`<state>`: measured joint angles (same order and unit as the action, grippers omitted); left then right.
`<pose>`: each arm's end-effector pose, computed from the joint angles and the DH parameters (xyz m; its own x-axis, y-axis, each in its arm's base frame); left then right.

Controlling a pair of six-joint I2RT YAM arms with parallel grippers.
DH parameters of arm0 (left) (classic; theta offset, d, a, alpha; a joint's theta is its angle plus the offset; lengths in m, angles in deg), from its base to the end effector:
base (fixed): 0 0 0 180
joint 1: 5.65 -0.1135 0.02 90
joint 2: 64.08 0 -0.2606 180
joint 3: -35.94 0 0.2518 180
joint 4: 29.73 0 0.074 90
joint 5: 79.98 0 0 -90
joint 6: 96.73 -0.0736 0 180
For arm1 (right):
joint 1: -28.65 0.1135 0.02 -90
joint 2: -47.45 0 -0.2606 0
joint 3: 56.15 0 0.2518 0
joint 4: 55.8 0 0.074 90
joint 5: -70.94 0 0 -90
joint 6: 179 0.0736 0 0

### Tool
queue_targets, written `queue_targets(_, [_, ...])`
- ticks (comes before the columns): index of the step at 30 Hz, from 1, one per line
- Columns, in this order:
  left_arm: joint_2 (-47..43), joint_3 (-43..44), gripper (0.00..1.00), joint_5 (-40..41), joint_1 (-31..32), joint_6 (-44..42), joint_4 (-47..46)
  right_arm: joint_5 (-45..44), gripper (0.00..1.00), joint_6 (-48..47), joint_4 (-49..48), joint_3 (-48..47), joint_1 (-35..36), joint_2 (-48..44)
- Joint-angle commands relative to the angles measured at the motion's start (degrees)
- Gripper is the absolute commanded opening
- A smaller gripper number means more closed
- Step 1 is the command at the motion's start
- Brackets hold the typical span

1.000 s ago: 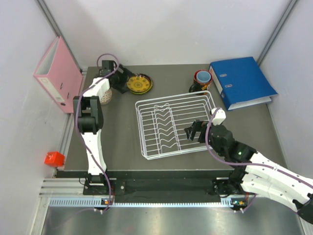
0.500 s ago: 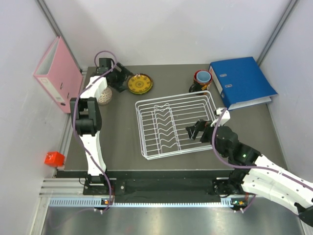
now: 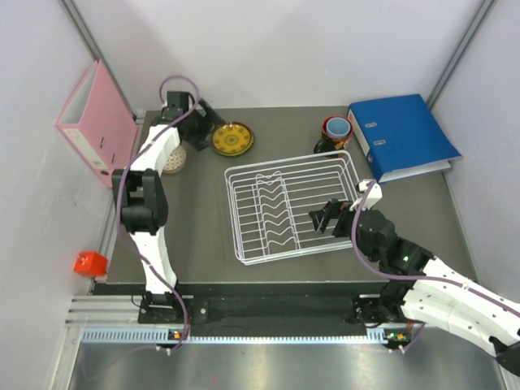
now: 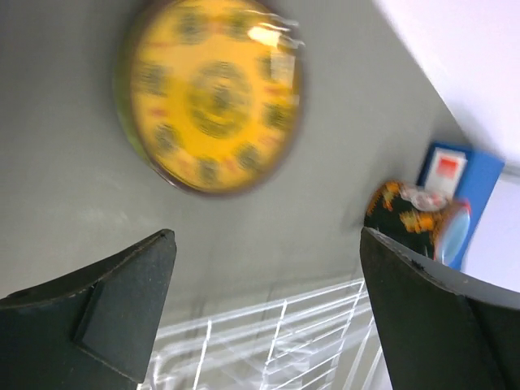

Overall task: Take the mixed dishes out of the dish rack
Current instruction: Place the plate at the center of the board, then reset both arms

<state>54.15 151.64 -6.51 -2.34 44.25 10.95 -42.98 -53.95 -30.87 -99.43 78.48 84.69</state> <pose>0.4981 -0.0498 0.2330 -0.6342 -0.7094 -0.3075 -0.3659 0.6257 -0.6889 0.1496 0.1310 0.2520 -0.4300 0.3045 -0.8499 -0.2493 0.8648 0.4359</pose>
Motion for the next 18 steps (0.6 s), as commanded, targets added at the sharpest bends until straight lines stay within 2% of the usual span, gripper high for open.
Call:
queue_targets(1, [-21.4, -1.2, 0.99, 12.2, 9.7, -12.4, 2.6, -2.0, 1.00, -2.6, -1.1, -3.0, -0.1, 1.3])
queue_targets(2, [-24.1, -3.2, 0.99, 19.9, 11.9, -14.5, 2.5, -2.4, 1.00, -3.2, -0.7, -3.7, 0.0, 1.4])
queue_targets(3, [-29.0, -5.2, 0.99, 22.6, 14.1, -18.3, 2.4, -3.4, 1.00, -4.5, -0.6, -5.1, -0.1, 1.9])
queue_targets(4, [-31.2, -9.2, 0.99, 25.5, 17.7, -19.5, 2.2, -3.8, 1.00, -5.2, -0.5, -5.7, -0.1, 2.0])
queue_targets(6, [-37.6, -13.6, 0.99, 30.1, 20.8, -21.4, 1.9, -5.0, 1.00, -7.0, -0.2, -7.5, 0.0, 2.2])
queue_targets(10, [-46.3, -26.4, 0.99, 35.8, 29.6, -22.2, 0.7, -5.9, 1.00, -8.4, 0.1, -10.0, 0.2, 3.7])
queue_targets(13, [-50.8, -32.4, 0.99, 40.2, 33.8, -21.4, 1.3, -6.0, 1.00, -8.0, -0.1, -11.4, 0.5, 5.4])
queue_targets(18, [-54.8, -37.3, 0.99, 42.0, 35.9, -20.0, 3.5, -6.6, 1.00, -6.4, -0.3, -12.4, 1.8, 7.1])
